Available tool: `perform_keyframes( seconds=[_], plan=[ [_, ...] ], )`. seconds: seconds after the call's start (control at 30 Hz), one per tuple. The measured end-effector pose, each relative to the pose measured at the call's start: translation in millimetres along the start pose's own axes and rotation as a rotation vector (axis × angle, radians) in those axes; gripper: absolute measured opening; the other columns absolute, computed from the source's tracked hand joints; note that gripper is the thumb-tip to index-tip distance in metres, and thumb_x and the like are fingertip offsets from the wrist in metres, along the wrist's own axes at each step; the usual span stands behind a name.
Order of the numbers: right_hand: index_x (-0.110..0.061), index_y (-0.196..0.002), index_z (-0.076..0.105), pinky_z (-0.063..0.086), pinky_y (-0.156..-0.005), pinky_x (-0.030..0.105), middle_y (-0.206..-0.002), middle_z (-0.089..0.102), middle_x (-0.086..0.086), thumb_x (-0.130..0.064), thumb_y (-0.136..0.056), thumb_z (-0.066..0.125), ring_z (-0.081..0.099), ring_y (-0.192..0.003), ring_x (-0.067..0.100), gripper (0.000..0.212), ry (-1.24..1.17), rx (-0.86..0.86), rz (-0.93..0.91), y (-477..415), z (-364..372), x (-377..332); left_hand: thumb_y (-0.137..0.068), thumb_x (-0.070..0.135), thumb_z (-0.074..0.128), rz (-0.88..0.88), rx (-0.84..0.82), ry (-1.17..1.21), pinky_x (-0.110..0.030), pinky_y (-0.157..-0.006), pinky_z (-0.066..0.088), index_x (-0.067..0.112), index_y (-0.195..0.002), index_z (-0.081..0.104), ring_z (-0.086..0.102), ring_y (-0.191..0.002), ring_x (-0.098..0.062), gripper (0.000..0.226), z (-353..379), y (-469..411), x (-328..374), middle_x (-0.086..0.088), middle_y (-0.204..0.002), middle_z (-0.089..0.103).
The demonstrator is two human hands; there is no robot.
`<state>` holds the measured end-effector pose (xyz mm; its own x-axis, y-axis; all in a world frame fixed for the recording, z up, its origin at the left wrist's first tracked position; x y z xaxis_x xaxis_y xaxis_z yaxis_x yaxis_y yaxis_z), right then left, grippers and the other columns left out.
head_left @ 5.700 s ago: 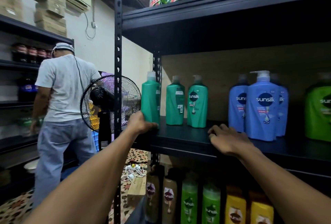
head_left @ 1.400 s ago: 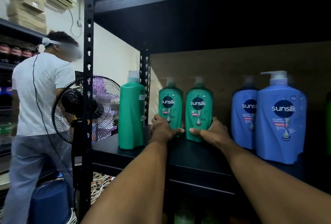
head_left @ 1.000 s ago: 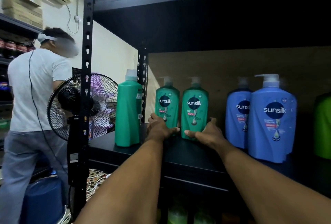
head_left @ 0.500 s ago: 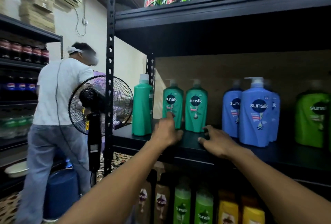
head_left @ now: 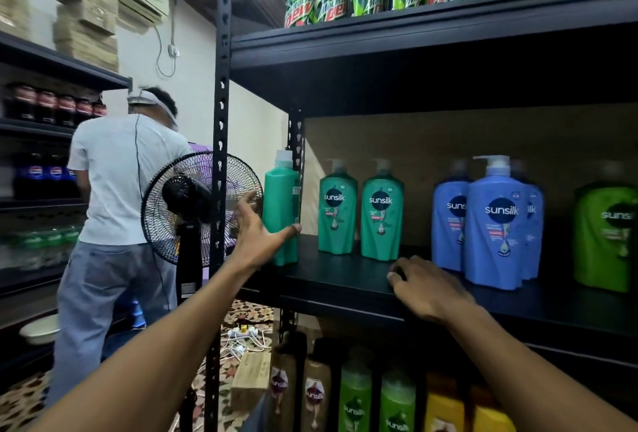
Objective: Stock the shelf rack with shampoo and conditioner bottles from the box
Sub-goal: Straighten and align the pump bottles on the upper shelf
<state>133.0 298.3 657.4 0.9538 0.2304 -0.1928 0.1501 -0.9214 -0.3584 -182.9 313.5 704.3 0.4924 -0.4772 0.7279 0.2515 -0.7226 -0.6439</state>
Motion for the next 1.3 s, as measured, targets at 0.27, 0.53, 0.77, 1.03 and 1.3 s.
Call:
perform_keyframes(
  seconds=[0.27,0.53,0.77,1.03,1.3],
  plan=[
    [-0.031,-0.129,0.054,0.041,-0.095,0.040,-0.133,0.052,-0.002,-0.045,-0.099,0.034,0.048,-0.124,0.021,0.038,0.015,0.035,0.005,1.2,-2.9,-1.8,-0.047,0.060,0.093,-0.205,-0.138,0.217,-0.049,-0.103,0.050,0.028,-0.152,0.008,0.059,-0.116,-0.031,0.139,21.2,-4.5,-28.9,-0.013,-0.136,0.047],
    [-0.030,-0.129,0.053,0.041,-0.094,0.041,-0.132,0.052,-0.001,-0.044,-0.097,0.032,0.049,-0.121,0.021,0.041,0.052,0.064,0.023,4.9,-6.2,-5.2,-0.060,0.052,0.073,-0.202,-0.337,0.042,-0.052,-0.109,0.044,0.026,-0.152,0.007,0.048,-0.124,-0.027,0.117,51.3,0.4,-21.4,-0.008,-0.138,0.039],
    [-0.029,-0.128,0.053,0.041,-0.092,0.040,-0.132,0.053,-0.001,-0.043,-0.098,0.031,0.050,-0.121,0.021,0.040,0.060,0.066,0.017,7.2,-6.1,-5.4,-0.040,0.085,0.080,-0.202,-0.271,-0.206,-0.050,-0.114,0.041,0.026,-0.136,0.032,0.034,-0.132,-0.030,0.122,83.5,13.0,-10.0,-0.001,-0.130,0.026],
    [-0.028,-0.126,0.054,0.042,-0.089,0.041,-0.130,0.054,0.001,-0.044,-0.098,0.031,0.051,-0.118,0.023,0.039,0.072,0.078,0.019,6.0,-6.4,-6.4,-0.042,0.077,0.087,-0.298,-0.096,-0.390,-0.052,-0.106,0.045,0.013,-0.135,0.035,0.048,-0.127,-0.033,0.124,116.3,12.5,11.9,-0.011,-0.134,0.046],
    [-0.029,-0.123,0.055,0.041,-0.091,0.041,-0.129,0.054,0.000,-0.043,-0.097,0.032,0.050,-0.120,0.024,0.038,0.063,0.084,0.019,5.5,-6.9,-6.2,-0.046,0.080,0.084,-0.323,-0.084,-0.484,-0.048,-0.105,0.043,0.008,-0.137,0.036,0.052,-0.126,-0.033,0.126,135.6,12.5,17.5,-0.013,-0.136,0.050]
  ],
)
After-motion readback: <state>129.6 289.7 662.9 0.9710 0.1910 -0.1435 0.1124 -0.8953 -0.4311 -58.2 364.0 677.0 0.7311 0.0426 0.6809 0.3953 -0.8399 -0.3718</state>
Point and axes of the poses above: each hand's wrist, its own y-axis away from the middle knuckle, its own z-axis out of the palm, x = y × z, the point moved 10 cm from there along -y, towards the middle knuckle
